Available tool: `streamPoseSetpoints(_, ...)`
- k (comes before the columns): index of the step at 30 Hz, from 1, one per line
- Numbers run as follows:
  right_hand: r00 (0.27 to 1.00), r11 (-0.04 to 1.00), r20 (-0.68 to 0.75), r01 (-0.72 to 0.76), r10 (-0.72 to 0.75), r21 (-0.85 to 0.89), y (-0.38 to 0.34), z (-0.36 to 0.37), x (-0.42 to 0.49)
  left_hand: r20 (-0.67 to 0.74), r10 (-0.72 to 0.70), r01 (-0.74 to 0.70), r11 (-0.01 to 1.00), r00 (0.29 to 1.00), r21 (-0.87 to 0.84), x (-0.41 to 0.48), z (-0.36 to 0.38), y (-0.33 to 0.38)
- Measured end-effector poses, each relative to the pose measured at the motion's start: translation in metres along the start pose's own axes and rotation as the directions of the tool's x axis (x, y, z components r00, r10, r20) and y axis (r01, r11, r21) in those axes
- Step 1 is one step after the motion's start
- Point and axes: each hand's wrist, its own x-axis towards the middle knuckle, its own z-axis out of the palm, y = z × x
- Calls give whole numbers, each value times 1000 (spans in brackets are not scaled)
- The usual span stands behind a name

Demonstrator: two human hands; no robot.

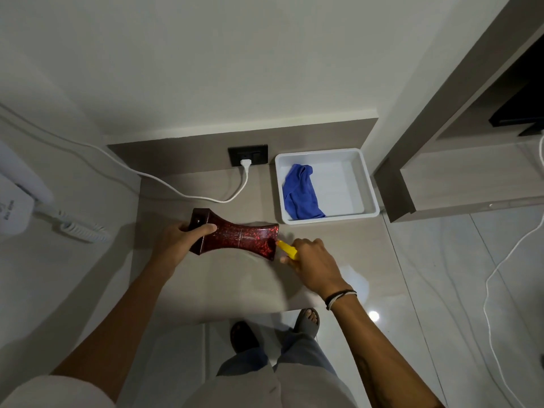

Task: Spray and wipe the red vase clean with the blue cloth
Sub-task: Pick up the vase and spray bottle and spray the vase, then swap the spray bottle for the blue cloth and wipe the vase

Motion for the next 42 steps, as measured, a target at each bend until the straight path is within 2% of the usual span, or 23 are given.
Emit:
streamPoseSetpoints(5,991,979,-117,-37,61,202,31,-35,6,-34,108,-105,991,994,81,-9,0,17)
streamPoseSetpoints(8,967,967,-250,17,49,254,43,-72,17,7,268,-267,953,963,146,-14,3,32)
streamPoseSetpoints(10,940,960,-336,36,62,279,50,-98,31,72,388,-395,900,919,184,-17,4,43)
streamPoseSetpoints(12,909,951,-408,45,88,306,55,-118,48,134,490,-507,810,861,295,-15,7,50)
streamPoseSetpoints(15,876,942,-469,52,116,331,65,-130,80,215,516,-546,668,830,506,-14,12,60)
streamPoseSetpoints(20,876,929,-438,-29,202,369,78,-121,124,265,544,-581,562,796,589,-17,23,66)
streamPoseSetpoints(26,900,937,-375,-89,221,337,98,-116,144,266,561,-599,570,784,562,-19,23,66)
streamPoseSetpoints(29,911,900,-318,-113,264,422,100,-118,143,250,563,-592,580,788,560,-19,25,64)
streamPoseSetpoints(30,900,900,-333,-125,280,418,98,-119,139,246,565,-592,584,788,556,-19,26,63)
streamPoseSetpoints(31,868,933,-417,-130,271,336,95,-118,134,244,566,-593,587,788,551,-19,26,63)
streamPoseSetpoints(33,733,997,-675,-66,79,45,80,-108,124,234,570,-593,595,787,543,-20,28,62)
streamPoseSetpoints(34,684,999,-728,17,-46,-48,67,-100,124,226,583,-598,590,781,542,-20,30,61)
streamPoseSetpoints(35,696,989,-703,107,-148,-102,54,-89,129,214,598,-602,582,772,547,-20,33,60)
streamPoseSetpoints(36,768,977,-604,167,-213,-133,42,-79,137,200,615,-606,572,763,553,-20,35,59)
streamPoseSetpoints(38,933,963,-281,167,-224,-213,29,-59,160,182,631,-604,556,754,571,-20,39,59)
streamPoseSetpoints(39,972,956,-140,147,-187,-255,29,-52,171,188,628,-602,549,755,580,-20,41,58)
streamPoseSetpoints(40,988,951,-43,129,-147,-281,32,-46,180,195,624,-599,542,757,589,-20,41,58)
streamPoseSetpoints(42,992,939,46,123,-114,-320,42,-36,198,183,616,-583,545,766,602,-20,42,58)
